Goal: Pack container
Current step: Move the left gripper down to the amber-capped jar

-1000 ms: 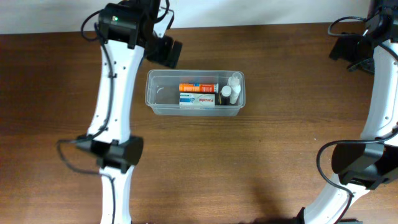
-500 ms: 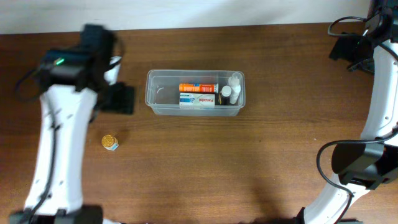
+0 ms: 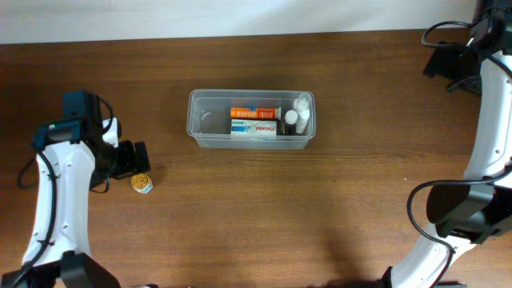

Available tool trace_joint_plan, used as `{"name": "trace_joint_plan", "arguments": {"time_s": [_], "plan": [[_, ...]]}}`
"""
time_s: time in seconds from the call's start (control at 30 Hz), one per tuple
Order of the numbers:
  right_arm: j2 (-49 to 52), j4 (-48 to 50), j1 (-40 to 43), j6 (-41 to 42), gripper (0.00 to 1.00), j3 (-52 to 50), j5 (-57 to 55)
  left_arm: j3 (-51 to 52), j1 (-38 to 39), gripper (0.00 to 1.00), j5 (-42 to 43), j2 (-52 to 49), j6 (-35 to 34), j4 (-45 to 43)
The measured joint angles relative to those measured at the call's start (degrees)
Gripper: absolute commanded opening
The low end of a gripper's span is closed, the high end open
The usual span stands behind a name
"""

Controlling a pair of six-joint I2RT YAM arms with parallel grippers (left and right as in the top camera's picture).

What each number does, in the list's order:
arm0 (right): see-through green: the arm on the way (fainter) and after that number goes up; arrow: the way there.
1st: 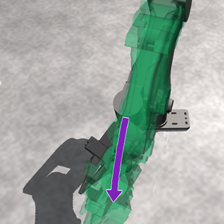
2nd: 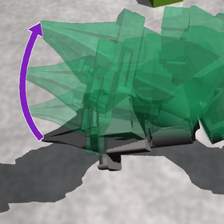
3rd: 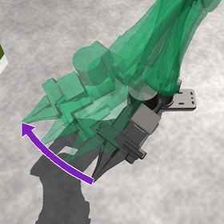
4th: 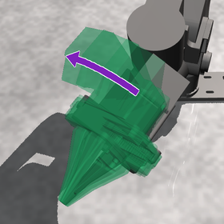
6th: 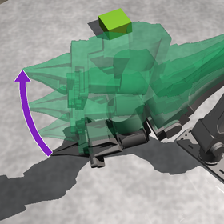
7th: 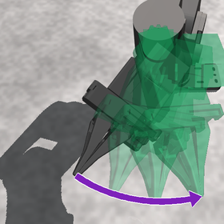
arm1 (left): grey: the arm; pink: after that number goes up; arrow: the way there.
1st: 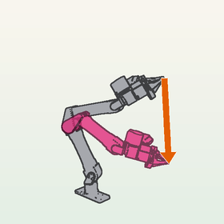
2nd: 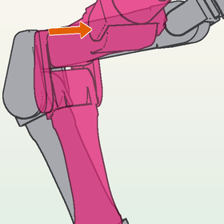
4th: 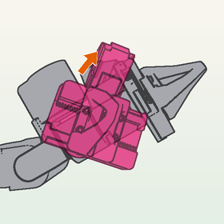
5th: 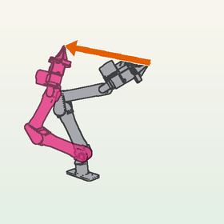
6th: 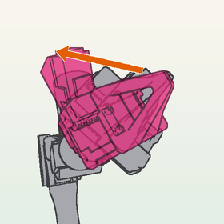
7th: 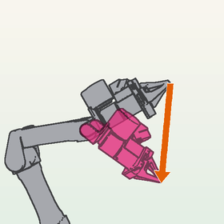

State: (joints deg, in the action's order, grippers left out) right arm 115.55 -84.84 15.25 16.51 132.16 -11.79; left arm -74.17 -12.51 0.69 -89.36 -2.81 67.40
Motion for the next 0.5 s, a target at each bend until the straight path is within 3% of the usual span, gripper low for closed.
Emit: {"name": "trace_joint_plan", "arguments": {"time_s": [0.23, 0.5], "plan": [[0.0, 0.0, 0.0, 0.0, 0.98, 0.0, 0.0, 4.39, -1.92, 0.99, 2.47, -1.7, 0.2, -7.87], [0.0, 0.02, 0.0, -0.02, 0.98, 0.0, 0.0, 4.44, -1.75, 0.99, 3.63, -10.47, 0.2, -12.7]]}}
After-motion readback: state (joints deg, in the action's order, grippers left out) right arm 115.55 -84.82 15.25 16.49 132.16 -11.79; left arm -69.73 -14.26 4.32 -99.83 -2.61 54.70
